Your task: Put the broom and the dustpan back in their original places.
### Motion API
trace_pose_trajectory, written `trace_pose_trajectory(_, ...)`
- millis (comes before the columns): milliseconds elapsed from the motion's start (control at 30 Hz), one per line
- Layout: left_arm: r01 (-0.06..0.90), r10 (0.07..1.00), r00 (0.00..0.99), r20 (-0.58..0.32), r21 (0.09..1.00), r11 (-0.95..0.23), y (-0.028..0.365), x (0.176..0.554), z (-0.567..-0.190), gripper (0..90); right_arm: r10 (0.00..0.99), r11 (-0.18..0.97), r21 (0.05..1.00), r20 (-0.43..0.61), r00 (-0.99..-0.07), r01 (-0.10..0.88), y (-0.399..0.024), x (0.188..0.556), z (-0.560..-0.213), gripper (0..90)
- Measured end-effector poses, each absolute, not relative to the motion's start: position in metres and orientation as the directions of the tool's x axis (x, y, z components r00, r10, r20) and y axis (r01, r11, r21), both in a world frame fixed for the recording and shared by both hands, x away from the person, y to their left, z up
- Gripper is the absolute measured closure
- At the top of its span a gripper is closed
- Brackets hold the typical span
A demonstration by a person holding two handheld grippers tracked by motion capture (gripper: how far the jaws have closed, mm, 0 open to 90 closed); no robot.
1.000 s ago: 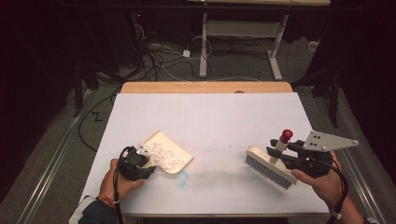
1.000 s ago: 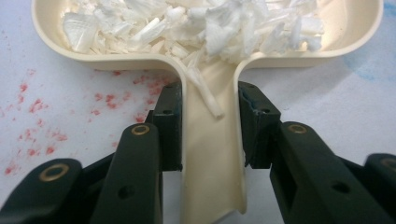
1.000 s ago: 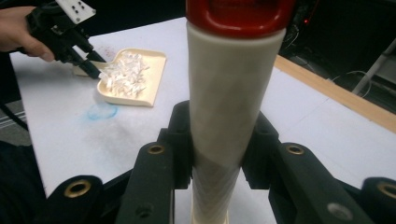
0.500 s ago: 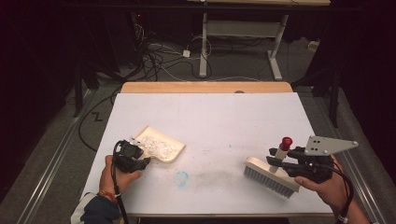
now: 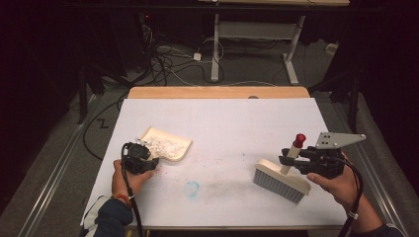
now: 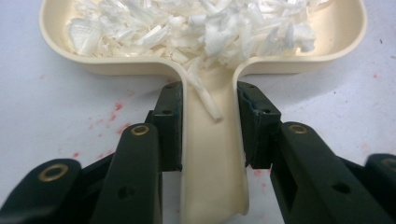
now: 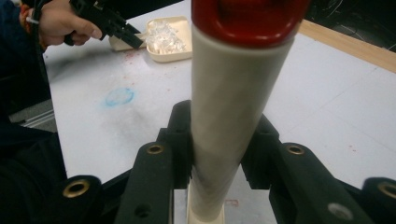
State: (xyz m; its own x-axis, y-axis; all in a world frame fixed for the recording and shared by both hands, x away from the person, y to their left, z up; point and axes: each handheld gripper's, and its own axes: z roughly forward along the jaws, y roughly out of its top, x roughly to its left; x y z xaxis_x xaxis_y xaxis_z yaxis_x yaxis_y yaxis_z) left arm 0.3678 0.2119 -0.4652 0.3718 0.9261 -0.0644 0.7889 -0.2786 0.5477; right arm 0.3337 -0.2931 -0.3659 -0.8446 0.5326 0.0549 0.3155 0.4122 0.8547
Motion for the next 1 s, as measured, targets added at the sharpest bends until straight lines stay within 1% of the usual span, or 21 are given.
trace_pose_trajectory(67,0.788,0.928,0.362,-0.086,0.559,-0.256,0.211,0.367,-0.466,58.9,0.542,0.406,0.855,0.060,-0.838,0.324,-0.294,0.338,-0.367,69.2)
trace_pose_trajectory(167,0.788,0.925,0.365,-0.101,0.563,-0.250,0.210,0.365,-0.466,58.0,0.547,0.410,0.852,0.056,-0.835,0.326,-0.293,0.343,-0.366,68.6)
trace_pose_trajectory(267,0.786,0.918,0.379,-0.119,0.564,-0.252,0.206,0.360,-0.466,53.3,0.555,0.410,0.850,0.053,-0.830,0.329,-0.293,0.349,-0.367,67.2)
trace_pose_trajectory(467,0.759,0.891,0.433,-0.135,0.588,-0.280,0.197,0.347,-0.461,51.0,0.612,0.406,0.848,0.026,-0.791,0.342,-0.288,0.368,-0.367,63.2)
trace_pose_trajectory(500,0.755,0.886,0.444,-0.133,0.589,-0.290,0.195,0.344,-0.461,50.8,0.629,0.413,0.844,0.008,-0.778,0.342,-0.287,0.372,-0.367,62.3)
trace_pose_trajectory(567,0.736,0.881,0.462,-0.100,0.597,-0.318,0.191,0.341,-0.459,47.5,0.651,0.417,0.836,-0.001,-0.759,0.356,-0.284,0.383,-0.368,61.0)
trace_pose_trajectory(633,0.694,0.864,0.497,-0.081,0.635,-0.340,0.191,0.338,-0.457,43.8,0.703,0.414,0.831,-0.033,-0.710,0.372,-0.281,0.394,-0.370,56.1)
trace_pose_trajectory(733,0.600,0.844,0.537,-0.010,0.708,-0.373,0.191,0.333,-0.452,34.7,0.780,0.371,0.836,-0.045,-0.624,0.404,-0.280,0.412,-0.373,46.9)
trace_pose_trajectory(833,0.529,0.830,0.557,0.034,0.756,-0.386,0.192,0.328,-0.450,24.9,0.824,0.358,0.837,-0.075,-0.561,0.414,-0.281,0.423,-0.378,43.0)
trace_pose_trajectory(867,0.513,0.827,0.561,0.039,0.768,-0.384,0.192,0.326,-0.450,24.2,0.835,0.353,0.839,-0.083,-0.543,0.414,-0.281,0.425,-0.379,40.7)
trace_pose_trajectory(933,0.482,0.821,0.567,0.070,0.780,-0.399,0.192,0.324,-0.451,21.1,0.849,0.331,0.858,-0.090,-0.521,0.393,-0.283,0.428,-0.379,40.7)
trace_pose_trajectory(1000,0.466,0.813,0.577,0.072,0.789,-0.400,0.192,0.323,-0.451,20.8,0.859,0.314,0.872,-0.094,-0.503,0.374,-0.285,0.429,-0.378,40.5)
